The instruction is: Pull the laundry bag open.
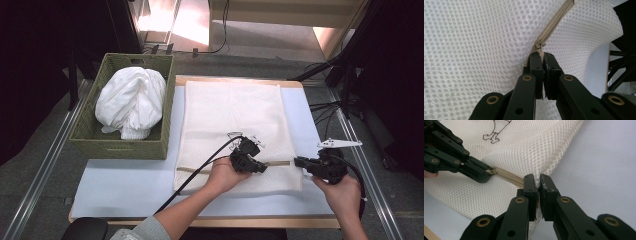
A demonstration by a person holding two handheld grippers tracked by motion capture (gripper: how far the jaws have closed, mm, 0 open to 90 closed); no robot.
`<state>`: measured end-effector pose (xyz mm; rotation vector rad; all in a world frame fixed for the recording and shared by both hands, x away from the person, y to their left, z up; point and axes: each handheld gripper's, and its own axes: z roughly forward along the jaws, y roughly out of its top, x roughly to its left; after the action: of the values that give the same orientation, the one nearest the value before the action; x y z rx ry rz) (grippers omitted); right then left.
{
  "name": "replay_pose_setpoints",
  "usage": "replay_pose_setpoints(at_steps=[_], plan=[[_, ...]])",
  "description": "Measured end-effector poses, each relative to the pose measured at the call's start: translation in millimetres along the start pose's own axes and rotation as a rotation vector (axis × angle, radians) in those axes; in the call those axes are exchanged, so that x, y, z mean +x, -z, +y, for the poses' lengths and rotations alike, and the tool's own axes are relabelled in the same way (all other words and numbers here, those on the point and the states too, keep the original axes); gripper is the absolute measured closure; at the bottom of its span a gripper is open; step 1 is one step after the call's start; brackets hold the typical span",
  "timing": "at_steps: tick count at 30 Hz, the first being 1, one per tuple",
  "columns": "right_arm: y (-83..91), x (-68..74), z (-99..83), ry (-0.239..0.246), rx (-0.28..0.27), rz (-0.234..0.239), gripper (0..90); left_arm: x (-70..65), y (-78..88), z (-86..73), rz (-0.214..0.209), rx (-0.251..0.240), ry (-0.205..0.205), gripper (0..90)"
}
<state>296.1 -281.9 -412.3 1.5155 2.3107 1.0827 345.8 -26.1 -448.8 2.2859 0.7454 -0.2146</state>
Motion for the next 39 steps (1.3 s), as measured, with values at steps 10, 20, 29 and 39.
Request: replay_pose_setpoints(at_steps=[10,20,29,39], plan=[[-0.1,-0.7,-0.2,-0.006,0.003,-0.005,86.0,3.8,4.1,-7.1,-0.004,-0.003,0.016,88.2],[-0.5,-0.5,-0.4,-0.004,0.004,-0.005,86.0,3.4,4.3,-7.1,0.003,-0.005,0.014,88.2],[-0.5,-0.6,-0.6,-0.008,0.003,-0.004,86.0,2.7,5.4,-7.4,0.001,-0.010,0.017,88.2],[0.1,-1.1,-0.6,-0.006,0.003,-0.002,86.0,3.1,6.4,-8.3,0.005,-0.007,0.012,88.2]])
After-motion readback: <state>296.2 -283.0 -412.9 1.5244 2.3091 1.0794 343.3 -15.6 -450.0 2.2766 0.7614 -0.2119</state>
